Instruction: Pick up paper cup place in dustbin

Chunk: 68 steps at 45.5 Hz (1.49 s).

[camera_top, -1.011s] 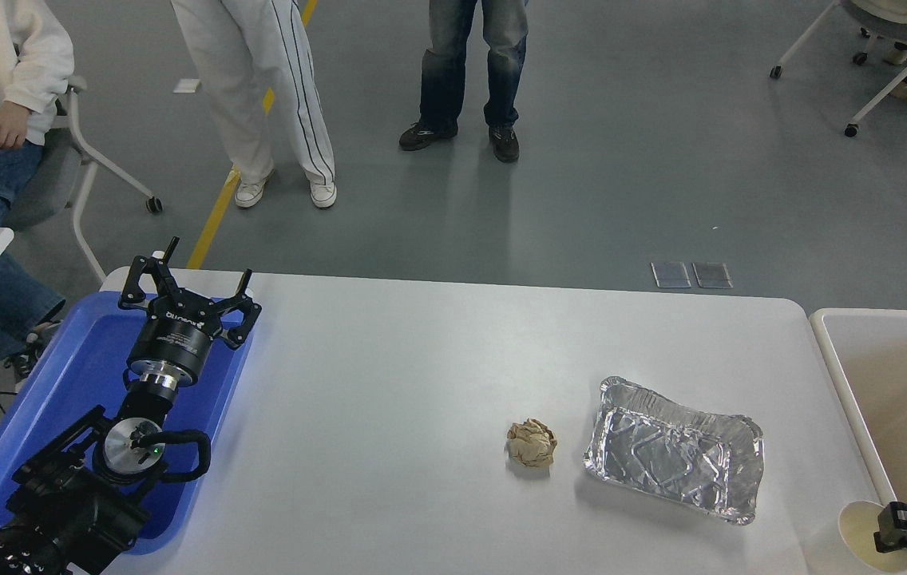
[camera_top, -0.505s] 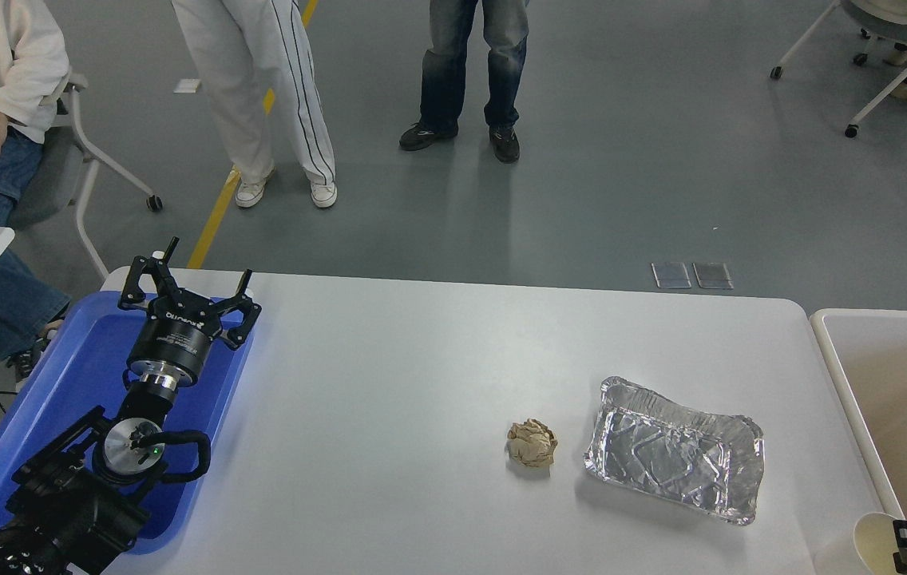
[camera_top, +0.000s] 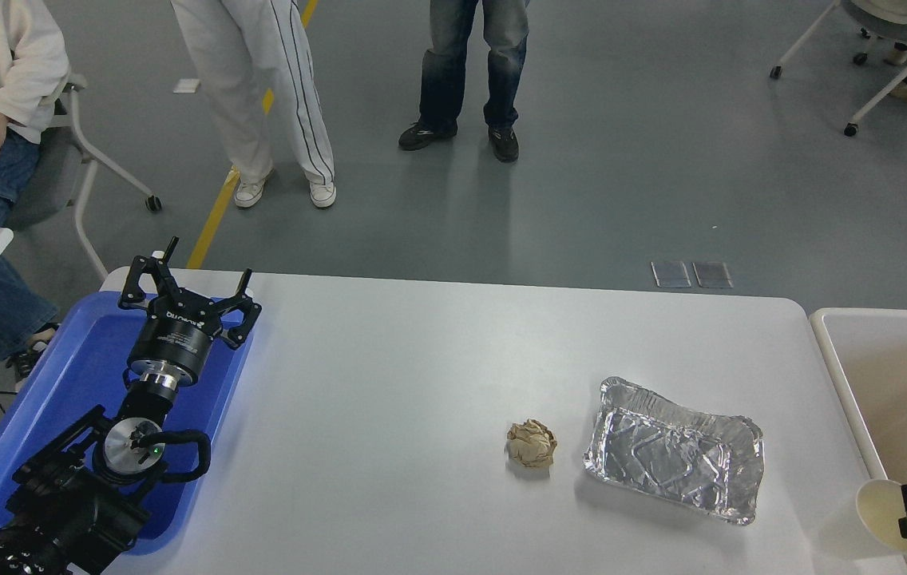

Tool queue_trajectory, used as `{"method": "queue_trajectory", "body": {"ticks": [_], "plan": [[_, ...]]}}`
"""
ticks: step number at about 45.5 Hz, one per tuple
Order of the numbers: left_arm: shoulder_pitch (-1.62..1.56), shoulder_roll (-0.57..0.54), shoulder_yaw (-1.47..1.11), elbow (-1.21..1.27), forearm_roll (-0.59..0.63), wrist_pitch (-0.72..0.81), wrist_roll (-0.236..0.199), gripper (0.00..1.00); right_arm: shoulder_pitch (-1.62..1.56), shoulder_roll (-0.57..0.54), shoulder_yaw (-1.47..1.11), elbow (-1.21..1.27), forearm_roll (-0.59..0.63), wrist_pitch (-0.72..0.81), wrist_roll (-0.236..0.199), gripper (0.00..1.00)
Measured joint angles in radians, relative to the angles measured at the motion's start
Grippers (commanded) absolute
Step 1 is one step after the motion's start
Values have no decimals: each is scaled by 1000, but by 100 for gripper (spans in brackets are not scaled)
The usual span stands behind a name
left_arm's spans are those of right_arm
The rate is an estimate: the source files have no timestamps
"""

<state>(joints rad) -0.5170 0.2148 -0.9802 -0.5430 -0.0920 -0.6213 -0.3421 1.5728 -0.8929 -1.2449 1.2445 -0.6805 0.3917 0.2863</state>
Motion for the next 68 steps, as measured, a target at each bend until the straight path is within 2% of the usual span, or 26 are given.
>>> {"method": "queue_trajectory", "body": {"ticks": [31, 68], "plan": [[0, 0, 0, 0, 0, 0, 0, 100, 562, 18, -212, 68, -25, 344, -5, 0], [0, 0, 0, 0, 0, 0, 0, 100, 899, 26, -232, 49, -110, 393, -7, 0]]}}
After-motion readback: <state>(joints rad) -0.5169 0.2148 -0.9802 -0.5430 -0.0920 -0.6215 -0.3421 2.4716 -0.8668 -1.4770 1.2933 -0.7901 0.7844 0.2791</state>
